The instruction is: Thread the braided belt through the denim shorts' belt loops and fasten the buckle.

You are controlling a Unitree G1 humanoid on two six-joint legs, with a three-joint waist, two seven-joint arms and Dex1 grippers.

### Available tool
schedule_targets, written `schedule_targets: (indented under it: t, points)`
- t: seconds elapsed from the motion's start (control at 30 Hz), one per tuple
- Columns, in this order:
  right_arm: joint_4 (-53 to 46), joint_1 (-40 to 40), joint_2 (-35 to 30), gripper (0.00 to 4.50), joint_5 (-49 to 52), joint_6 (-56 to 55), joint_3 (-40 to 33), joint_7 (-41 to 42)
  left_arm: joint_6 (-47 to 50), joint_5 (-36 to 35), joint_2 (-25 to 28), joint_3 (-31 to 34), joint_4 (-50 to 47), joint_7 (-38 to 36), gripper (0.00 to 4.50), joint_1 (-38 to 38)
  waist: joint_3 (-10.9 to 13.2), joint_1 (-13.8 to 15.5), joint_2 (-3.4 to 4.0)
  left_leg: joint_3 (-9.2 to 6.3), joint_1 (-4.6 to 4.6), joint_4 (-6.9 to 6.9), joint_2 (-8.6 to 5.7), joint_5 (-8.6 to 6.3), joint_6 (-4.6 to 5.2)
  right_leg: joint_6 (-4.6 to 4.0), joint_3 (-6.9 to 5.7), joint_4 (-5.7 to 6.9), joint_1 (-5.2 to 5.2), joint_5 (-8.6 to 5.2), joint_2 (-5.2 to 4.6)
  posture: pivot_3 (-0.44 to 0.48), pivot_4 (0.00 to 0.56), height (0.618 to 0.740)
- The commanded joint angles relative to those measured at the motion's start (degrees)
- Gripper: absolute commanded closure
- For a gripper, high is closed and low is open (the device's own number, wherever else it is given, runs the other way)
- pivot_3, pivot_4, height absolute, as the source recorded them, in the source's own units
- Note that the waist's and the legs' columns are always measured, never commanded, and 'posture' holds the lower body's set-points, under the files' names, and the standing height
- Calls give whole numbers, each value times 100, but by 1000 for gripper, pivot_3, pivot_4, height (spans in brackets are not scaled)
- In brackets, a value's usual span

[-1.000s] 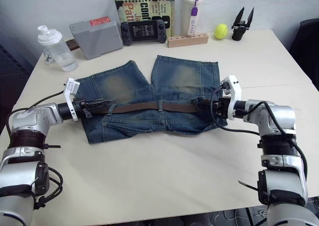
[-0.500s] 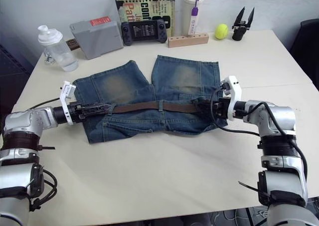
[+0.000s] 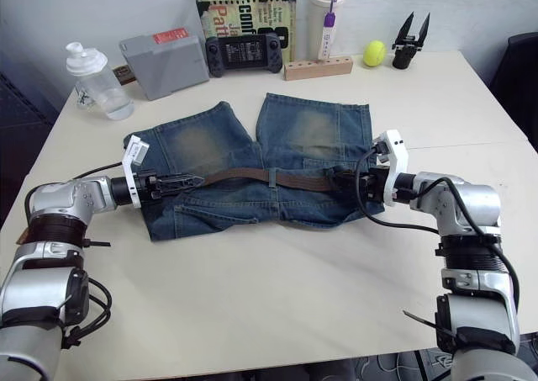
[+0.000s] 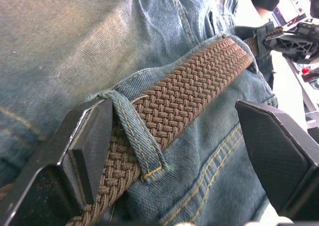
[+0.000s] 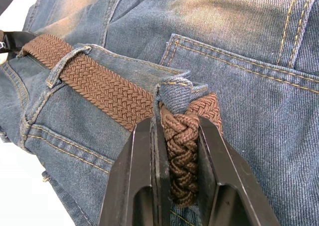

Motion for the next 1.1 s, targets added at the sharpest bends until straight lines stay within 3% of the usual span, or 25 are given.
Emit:
schedule_targets:
  t: [0.03,0.2,0.47,0.77,0.9,1.0,1.1]
  points:
    - [-242,27,36,4180,187,70,-45,11,-190,186,-11,-129,175,-89,1150,-26,0,-2,0,0,0,1,0,0,0,0,0,0,0,0,0,0,150,726]
    - [-192,-3,65,4180,155,27,-24,0,-607,463,24,-254,280,-89,3415,16,0,-3,0,1,-2,1,0,0,0,0,1,2,-4,0,0,0,150,726]
    - [-98,-105,119,4180,140,-42,-32,-3,-1095,458,25,-23,313,-15,3450,-102,0,-9,-1,1,-2,5,1,0,0,0,2,6,-4,0,0,0,150,726]
    - [-121,-294,102,4180,510,-162,-506,94,-1392,-36,128,739,-28,47,3450,-235,0,-12,-1,0,-12,14,1,0,0,0,2,16,-16,0,-2,0,150,726]
    - [-484,-195,183,4180,780,-496,-805,113,-2116,-162,82,1030,-776,128,3450,54,1,-17,-3,-1,-15,17,2,0,0,0,2,19,-19,0,-4,0,150,726]
    - [-1369,196,290,4180,1038,-1150,-1118,232,-3301,-102,-64,1148,-2033,256,3450,730,1,-13,-3,-4,-15,17,3,0,0,-1,3,25,-23,0,-7,0,150,726]
    - [-1990,630,197,4180,1273,-1104,-1275,147,-3555,-21,30,1071,-2892,360,3450,1394,1,0,-3,-7,-15,18,1,-1,-1,-1,2,28,-23,0,-10,0,150,726]
